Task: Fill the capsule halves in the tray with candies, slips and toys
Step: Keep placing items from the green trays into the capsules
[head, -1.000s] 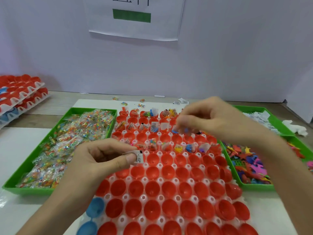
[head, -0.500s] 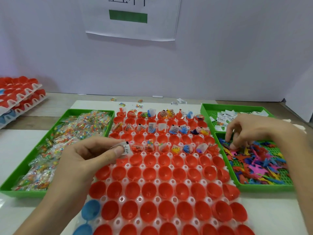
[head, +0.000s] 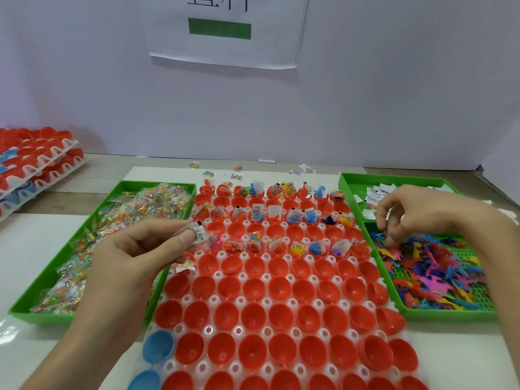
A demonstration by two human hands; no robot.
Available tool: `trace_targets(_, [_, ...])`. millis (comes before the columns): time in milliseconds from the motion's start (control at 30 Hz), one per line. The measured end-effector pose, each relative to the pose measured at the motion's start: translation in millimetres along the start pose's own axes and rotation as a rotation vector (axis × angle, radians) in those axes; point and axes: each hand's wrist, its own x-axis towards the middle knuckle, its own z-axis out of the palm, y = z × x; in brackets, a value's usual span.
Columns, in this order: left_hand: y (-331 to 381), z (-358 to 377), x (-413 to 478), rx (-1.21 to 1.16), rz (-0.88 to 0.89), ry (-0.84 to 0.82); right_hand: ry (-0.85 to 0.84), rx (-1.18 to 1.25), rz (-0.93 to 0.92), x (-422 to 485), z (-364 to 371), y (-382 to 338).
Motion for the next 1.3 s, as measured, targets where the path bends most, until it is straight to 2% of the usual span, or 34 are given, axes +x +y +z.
trace_targets(200, [-0.1, 0.5, -2.2, -0.012, -0.013, 0.027, 0.066, -0.054, -0.14, -15.3, -5.8, -12.7])
trace_targets(367, [-1.5, 7.3, -6.2, -0.017, -0.029, 0.029, 0.149, -0.024, -0.439, -38.7, -1.9, -55.9])
trace_targets(467, [-0.7, 8.6, -7.8, -0.024, -0.03, 0.023, 0.125, 0.008, -0.568, -57.3, 10.0, -85.4])
trace_targets(533, [-0.5, 9.4, -8.5, -0.027, -0.027, 0.017, 0.147, 0.125, -0.664, -69.1, 22.2, -104.9])
trace_targets(633, [0.0, 10.7, -10.3, -0.032, -0.036, 0.004, 0.25, 0.475, -0.774, -80.1, 47.9, -135.0])
trace_targets(733, [0.1, 11.2, -11.4, -0.014, -0.042, -0.018, 0.24, 0.71, -0.802, -81.7, 74.7, -155.6])
trace_targets(833, [0.4, 12.7, -13.2, -0.056, -0.044, -0.061, 0.199, 0.779, -0.812, -81.8, 90.8, -164.5])
trace_targets(1133, [1.2, 10.2, -12.0, -0.317, -0.244, -0.292, 0.21, 0.768, -0.773, -78.5, 93.1, -165.6])
trace_targets(1300, [4.3, 3.7, -10.3, -0.383, -0.328, -0.42, 0.175, 0.688, -0.751, -81.1, 83.9, -161.4])
